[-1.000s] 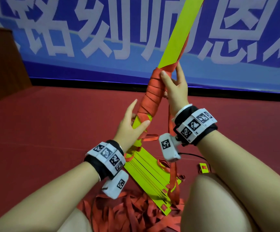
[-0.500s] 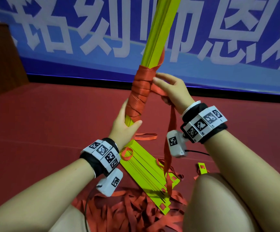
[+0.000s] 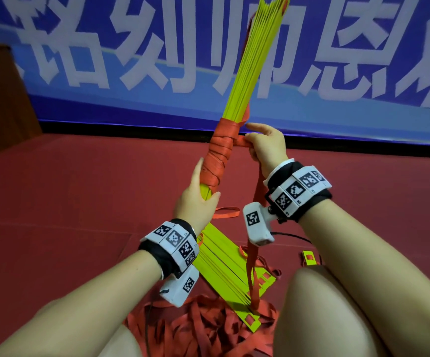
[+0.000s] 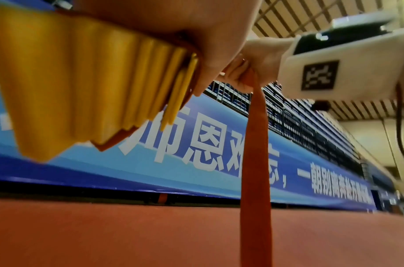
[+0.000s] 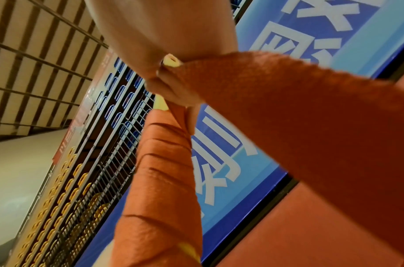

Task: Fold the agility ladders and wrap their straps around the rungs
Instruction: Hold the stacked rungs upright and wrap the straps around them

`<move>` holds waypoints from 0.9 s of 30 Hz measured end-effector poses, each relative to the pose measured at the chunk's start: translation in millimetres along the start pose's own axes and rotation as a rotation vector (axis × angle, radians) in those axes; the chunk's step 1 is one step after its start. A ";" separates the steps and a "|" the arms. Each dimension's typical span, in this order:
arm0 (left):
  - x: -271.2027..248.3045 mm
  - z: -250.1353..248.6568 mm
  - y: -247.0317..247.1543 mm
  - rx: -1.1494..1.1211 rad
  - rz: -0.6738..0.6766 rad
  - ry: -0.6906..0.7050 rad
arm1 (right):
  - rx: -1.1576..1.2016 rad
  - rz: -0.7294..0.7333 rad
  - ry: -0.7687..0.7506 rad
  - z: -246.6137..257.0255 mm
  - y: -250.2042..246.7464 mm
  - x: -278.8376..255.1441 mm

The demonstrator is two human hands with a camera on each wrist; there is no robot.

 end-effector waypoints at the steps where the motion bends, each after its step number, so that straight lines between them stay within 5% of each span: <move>1: -0.5 -0.5 2.1 0.079 0.001 0.001 | -0.011 0.000 -0.002 1.5 0.5 0.4; 7: -9.1 -2.5 4.5 0.537 -0.035 0.168 | -0.127 0.030 -0.075 -8.0 7.4 -2.7; 11: -9.1 -3.7 4.4 0.531 -0.128 0.362 | -0.018 -0.077 -0.080 -14.8 -1.7 1.6; 18: -4.1 -4.5 6.1 0.195 0.005 0.161 | 0.064 0.015 -0.204 -1.1 -3.1 -5.4; 27: 2.5 -8.8 -9.1 -0.336 0.060 0.192 | 0.129 0.218 -0.247 13.8 12.7 -28.0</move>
Point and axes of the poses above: each hand's wrist, its own x-axis towards the middle knuckle, its own y-axis out of the palm, z = x × y, the point moved 4 cm from there along x, towards the middle knuckle, and after that the axes turned 1 degree about z, right-handed, at the moved point
